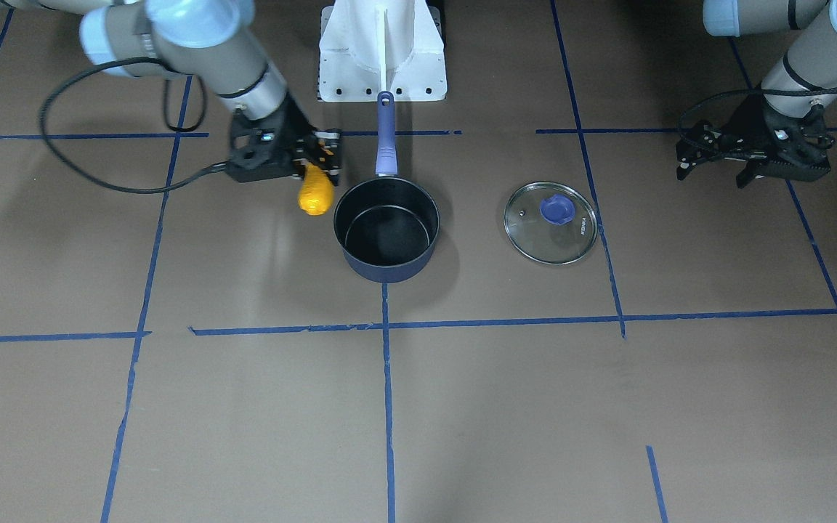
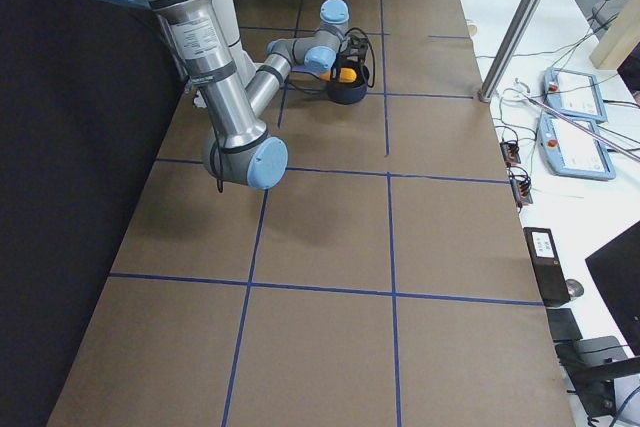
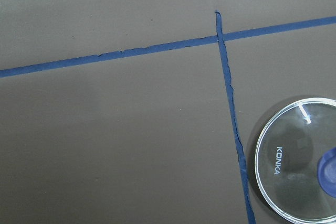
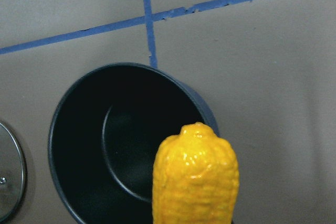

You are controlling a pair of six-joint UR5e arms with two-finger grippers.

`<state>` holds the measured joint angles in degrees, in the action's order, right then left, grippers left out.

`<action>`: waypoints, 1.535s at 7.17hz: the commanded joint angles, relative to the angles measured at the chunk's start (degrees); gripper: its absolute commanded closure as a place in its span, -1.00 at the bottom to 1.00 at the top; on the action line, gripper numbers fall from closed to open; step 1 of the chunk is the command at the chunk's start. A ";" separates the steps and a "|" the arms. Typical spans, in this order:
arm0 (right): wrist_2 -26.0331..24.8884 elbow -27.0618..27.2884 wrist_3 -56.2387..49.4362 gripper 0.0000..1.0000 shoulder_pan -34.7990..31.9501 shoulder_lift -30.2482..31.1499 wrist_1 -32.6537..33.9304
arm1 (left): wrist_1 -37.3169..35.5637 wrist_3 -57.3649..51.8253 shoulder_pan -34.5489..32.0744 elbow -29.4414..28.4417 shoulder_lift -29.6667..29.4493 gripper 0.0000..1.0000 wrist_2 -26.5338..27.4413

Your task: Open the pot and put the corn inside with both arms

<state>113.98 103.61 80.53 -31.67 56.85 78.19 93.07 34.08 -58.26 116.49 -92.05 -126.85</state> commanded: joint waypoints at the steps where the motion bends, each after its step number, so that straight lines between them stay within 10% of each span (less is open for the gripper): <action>1: -3.40 -6.65 2.00 1.00 2.13 -5.61 0.29 | 0.01 0.19 -0.02 -0.03 0.02 -0.99 0.02; 5: -4.21 -10.88 1.74 0.87 2.84 -8.51 0.29 | 0.10 0.37 0.07 -0.03 0.02 -0.99 0.37; 6: -4.21 -10.89 1.57 -0.98 2.84 -8.43 0.38 | 0.10 0.46 0.07 -0.12 -0.06 -0.99 0.37; 9: -1.59 1.52 0.34 -1.00 -0.38 2.85 0.82 | 0.10 -1.46 -0.01 -0.82 1.07 -0.99 0.55; 11: 11.80 10.70 -13.21 -1.00 -14.31 18.04 1.00 | -0.52 -12.33 -4.65 -0.91 3.53 -0.99 0.11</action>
<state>118.24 108.99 75.16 -37.92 65.86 79.08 92.85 27.24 -60.28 115.67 -89.98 -126.48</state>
